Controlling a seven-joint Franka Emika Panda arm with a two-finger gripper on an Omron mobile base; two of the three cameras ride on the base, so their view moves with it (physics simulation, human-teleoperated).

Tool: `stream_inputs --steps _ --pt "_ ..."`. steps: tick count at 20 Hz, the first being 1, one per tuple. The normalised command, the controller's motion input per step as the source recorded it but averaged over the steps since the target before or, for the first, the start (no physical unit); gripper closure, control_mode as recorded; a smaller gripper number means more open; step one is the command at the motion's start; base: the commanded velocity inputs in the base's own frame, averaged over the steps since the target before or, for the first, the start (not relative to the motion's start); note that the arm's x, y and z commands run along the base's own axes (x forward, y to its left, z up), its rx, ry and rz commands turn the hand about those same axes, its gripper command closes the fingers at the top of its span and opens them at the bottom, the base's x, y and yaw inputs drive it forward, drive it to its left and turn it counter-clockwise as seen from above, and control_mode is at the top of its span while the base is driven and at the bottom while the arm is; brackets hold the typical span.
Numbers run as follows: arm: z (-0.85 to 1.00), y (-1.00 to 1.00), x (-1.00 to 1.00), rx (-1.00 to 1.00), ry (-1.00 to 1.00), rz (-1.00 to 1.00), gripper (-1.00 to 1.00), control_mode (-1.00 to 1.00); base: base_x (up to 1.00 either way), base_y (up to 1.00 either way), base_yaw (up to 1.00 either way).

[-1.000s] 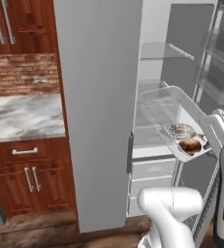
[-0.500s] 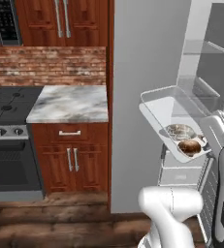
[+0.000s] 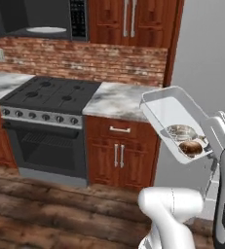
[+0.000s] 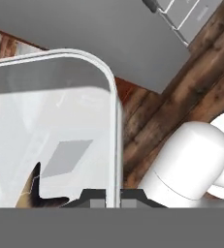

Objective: Place the tupperware containing the fish and mushroom meal in the microwave. Close the microwave door and press the start button to reheat the meal.

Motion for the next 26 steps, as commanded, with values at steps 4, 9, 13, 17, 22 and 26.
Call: stream_inputs --steps 4,9,13,17,22,26 --pt "0.00 0.00 0.00 0.00 0.00 0.00 1.00 1.00 0.59 0.75 0.38" --pt "0.00 0.00 0.00 0.00 0.00 0.00 1.00 1.00 0.91 0.65 0.26" --pt "0.00 0.00 0.00 0.00 0.00 0.00 1.00 1.00 0.97 0.56 0.08" --pt "0.00 0.00 0.00 0.00 0.00 0.00 1.00 1.00 0.93 0.39 0.00" --pt "0.00 0.00 0.00 0.00 0.00 0.00 1.00 1.00 0.76 0.25 -0.08" --pt "0.00 0.00 0.00 0.00 0.00 0.00 1.00 1.00 0.76 0.16 -0.12"
